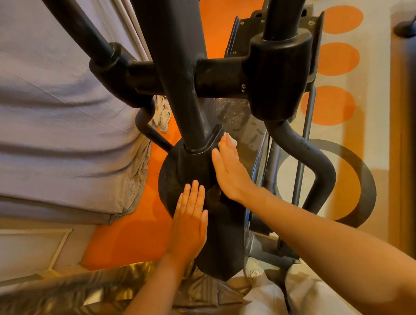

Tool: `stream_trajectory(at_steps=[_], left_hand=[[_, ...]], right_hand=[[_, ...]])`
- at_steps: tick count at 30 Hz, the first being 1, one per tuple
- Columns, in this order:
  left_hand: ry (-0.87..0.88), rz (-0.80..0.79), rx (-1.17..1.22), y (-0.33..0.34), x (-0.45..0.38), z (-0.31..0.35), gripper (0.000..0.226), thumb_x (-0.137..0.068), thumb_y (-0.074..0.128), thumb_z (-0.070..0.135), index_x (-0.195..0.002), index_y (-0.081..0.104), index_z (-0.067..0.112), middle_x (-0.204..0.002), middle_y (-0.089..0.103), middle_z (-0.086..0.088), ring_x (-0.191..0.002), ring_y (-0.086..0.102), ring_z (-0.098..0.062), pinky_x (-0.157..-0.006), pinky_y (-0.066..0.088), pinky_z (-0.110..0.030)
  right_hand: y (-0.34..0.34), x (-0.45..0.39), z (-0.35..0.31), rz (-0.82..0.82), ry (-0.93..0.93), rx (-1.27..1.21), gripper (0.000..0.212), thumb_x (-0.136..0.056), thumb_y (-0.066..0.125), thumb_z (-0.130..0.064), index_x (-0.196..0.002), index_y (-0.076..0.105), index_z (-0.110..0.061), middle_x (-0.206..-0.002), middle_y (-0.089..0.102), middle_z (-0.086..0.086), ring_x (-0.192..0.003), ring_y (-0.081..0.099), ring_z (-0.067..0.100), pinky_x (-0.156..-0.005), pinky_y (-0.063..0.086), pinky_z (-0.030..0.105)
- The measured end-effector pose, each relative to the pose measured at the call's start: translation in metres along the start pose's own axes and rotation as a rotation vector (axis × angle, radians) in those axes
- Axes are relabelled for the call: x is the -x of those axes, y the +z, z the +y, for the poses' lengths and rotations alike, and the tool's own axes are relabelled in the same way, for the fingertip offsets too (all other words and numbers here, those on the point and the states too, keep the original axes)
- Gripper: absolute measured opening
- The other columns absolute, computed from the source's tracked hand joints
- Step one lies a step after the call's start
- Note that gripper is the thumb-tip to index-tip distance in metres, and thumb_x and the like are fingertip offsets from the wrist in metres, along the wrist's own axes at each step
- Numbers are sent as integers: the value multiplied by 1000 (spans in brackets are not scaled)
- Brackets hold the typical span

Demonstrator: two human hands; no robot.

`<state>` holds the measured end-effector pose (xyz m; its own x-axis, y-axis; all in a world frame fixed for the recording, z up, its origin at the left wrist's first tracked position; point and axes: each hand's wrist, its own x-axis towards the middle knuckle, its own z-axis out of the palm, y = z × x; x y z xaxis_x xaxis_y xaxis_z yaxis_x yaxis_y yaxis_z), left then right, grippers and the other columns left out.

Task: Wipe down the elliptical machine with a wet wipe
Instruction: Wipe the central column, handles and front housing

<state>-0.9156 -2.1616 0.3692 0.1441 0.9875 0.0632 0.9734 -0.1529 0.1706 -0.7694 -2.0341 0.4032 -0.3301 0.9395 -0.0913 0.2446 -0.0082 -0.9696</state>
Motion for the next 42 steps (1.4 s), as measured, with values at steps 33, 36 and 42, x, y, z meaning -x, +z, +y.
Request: stream_trajectory(at_steps=[33, 36, 42], left_hand=[[-2, 3, 84, 1, 3, -1, 53, -108, 18, 36, -157, 11, 16, -166, -3, 6, -153, 3, -19, -122, 13, -36], [-11, 2, 44, 3, 2, -1, 54, -108, 15, 37, -157, 7, 18, -164, 2, 3, -153, -2, -17, -121, 14, -37], [-33, -1, -40, 1, -1, 4, 53, -108, 9, 36, -154, 14, 10, -160, 13, -6, -148, 13, -27, -112, 30, -53]], right_hand=[[-19, -20, 13, -60, 120, 25, 52, -98, 30, -51, -136, 35, -16, -142, 41, 8, -133, 38, 23, -114, 30, 41], [-20, 16, 23, -74, -82, 318, 48, -102, 32, -39, -140, 34, -10, -149, 35, 8, -130, 41, 22, -111, 35, 36], [-35, 63, 24, -70, -293, 508, 37, -102, 44, -24, -133, 55, -9, -133, 57, 7, -113, 59, 22, -96, 43, 26]])
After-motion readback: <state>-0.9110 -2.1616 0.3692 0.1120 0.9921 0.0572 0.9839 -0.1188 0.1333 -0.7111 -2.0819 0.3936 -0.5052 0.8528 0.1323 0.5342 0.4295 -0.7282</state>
